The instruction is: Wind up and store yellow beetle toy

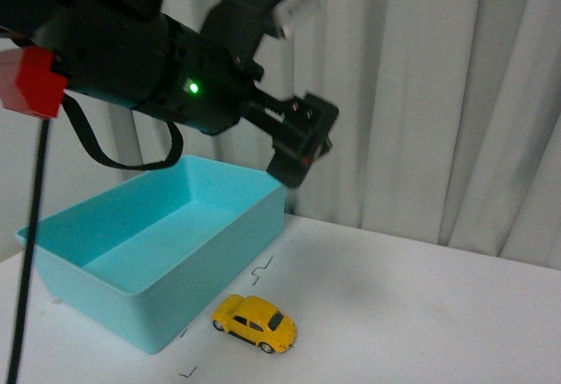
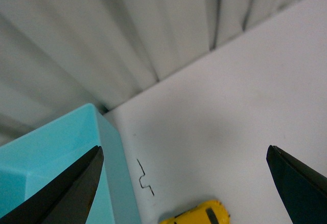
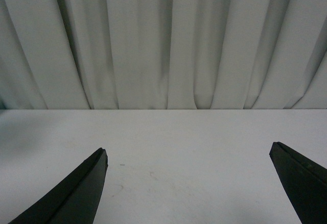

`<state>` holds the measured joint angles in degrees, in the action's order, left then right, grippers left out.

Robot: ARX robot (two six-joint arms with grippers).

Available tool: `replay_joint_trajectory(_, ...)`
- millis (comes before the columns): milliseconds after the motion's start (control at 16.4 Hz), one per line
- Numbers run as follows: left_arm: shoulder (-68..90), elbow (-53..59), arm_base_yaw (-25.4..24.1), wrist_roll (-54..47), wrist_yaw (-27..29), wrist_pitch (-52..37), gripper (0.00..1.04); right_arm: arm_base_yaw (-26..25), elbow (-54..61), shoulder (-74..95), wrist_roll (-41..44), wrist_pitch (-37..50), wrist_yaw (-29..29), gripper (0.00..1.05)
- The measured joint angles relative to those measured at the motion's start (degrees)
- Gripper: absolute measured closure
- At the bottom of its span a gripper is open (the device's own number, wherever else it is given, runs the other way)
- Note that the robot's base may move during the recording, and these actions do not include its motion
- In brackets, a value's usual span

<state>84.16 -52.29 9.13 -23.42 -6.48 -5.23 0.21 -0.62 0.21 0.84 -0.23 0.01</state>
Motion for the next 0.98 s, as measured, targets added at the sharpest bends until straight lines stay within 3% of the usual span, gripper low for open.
replay_joint_trajectory(61,5.2,-3.3,0.9,-16.5,-0.8,7.7,0.07,0.0,0.0,0.0,0.0,0.0,0.0,0.07)
replay_joint_trajectory(427,16.9,-9.9,1.2,-43.8,2.7,21.9,0.07,0.0,0.0,0.0,0.0,0.0,0.0,0.07)
replay_joint_trajectory(976,26.8,-14.2,2.1,-56.7,6.8,27.9,0.07,0.0,0.0,0.0,0.0,0.0,0.0,0.07)
